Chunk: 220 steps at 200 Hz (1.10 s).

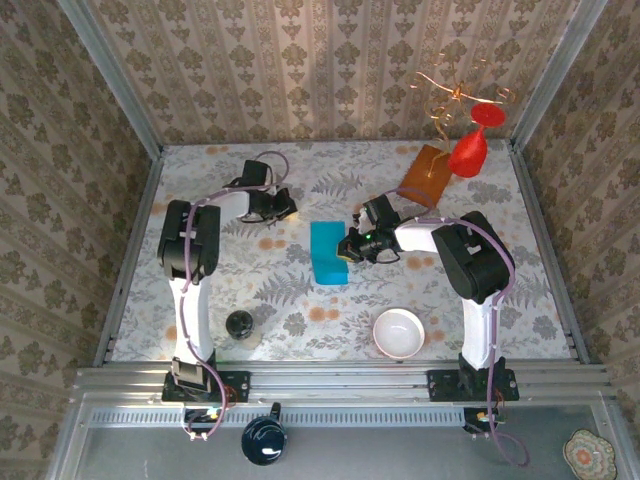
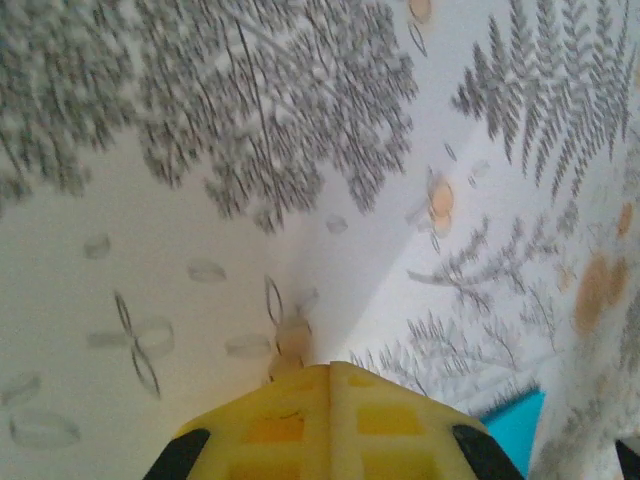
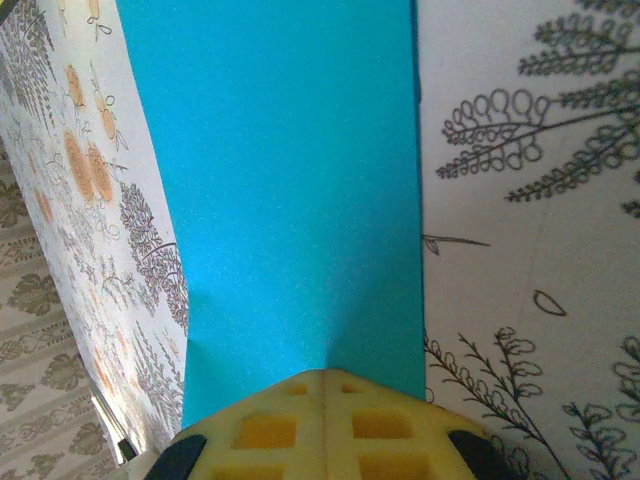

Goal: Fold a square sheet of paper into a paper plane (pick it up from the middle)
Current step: First fold the square sheet of paper in half at the center of the table.

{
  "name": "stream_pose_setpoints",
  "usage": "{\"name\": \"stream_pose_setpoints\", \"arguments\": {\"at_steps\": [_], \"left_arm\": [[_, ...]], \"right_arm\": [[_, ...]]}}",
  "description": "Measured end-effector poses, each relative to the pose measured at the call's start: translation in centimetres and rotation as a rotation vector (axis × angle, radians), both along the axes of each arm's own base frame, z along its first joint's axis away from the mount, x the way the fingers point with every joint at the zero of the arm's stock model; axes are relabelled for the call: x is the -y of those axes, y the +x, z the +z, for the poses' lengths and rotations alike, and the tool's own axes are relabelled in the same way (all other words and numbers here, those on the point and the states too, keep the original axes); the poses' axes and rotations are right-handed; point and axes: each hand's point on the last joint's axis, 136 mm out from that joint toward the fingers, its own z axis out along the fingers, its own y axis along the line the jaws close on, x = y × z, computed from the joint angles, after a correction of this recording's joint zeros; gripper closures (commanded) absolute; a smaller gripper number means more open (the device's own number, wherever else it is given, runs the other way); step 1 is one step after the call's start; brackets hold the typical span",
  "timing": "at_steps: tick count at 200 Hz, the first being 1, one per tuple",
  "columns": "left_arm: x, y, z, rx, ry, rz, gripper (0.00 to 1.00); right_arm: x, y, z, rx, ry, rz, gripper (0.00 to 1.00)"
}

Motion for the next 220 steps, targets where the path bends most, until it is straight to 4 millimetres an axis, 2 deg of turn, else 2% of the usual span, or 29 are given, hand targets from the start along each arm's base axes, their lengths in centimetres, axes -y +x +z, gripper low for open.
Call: {"name": "stream_pose_setpoints", "arguments": {"at_steps": [19, 36, 52, 72, 93, 129, 162, 194, 220], "left_arm": [[1.3, -2.5, 2.2, 0.017, -0.006, -0.034, 0.99], [3.8, -5.8, 5.0, 0.039, -0.038, -0.092, 0.99], [6.3, -8.7, 6.4, 0.046, -0.069, -0.156, 0.98], [8.7, -12.4, 5.6, -0.005, -0.081, -0.224, 0.99], [8.9, -15.0, 3.1, -0.097, -0.061, -0.243, 0.99], [8.4, -16.2, 0.3, -0.188, -0.030, -0.238, 0.99], [7.0, -17.0, -1.6, -0.232, 0.021, -0.217, 0.99], [6.4, -17.0, -1.7, -0.205, -0.021, -0.213, 0.99], [4.1, -17.4, -1.6, -0.204, -0.027, -0.175, 0.99]], "right_arm": [[0.0, 0.0, 0.0, 0.000, 0.001, 0.000, 0.97], [0.0, 0.0, 0.0, 0.000, 0.000, 0.000, 0.97], [0.0, 0.0, 0.0, 0.000, 0.001, 0.000, 0.97], [0.0, 0.0, 0.0, 0.000, 0.001, 0.000, 0.97], [0.0, 0.0, 0.0, 0.000, 0.001, 0.000, 0.97], [0.0, 0.0, 0.0, 0.000, 0.001, 0.000, 0.97], [0.0, 0.0, 0.0, 0.000, 0.001, 0.000, 0.97], [0.0, 0.0, 0.0, -0.001, 0.001, -0.002, 0.97], [0.0, 0.0, 0.0, -0.001, 0.001, -0.003, 0.98]]}}
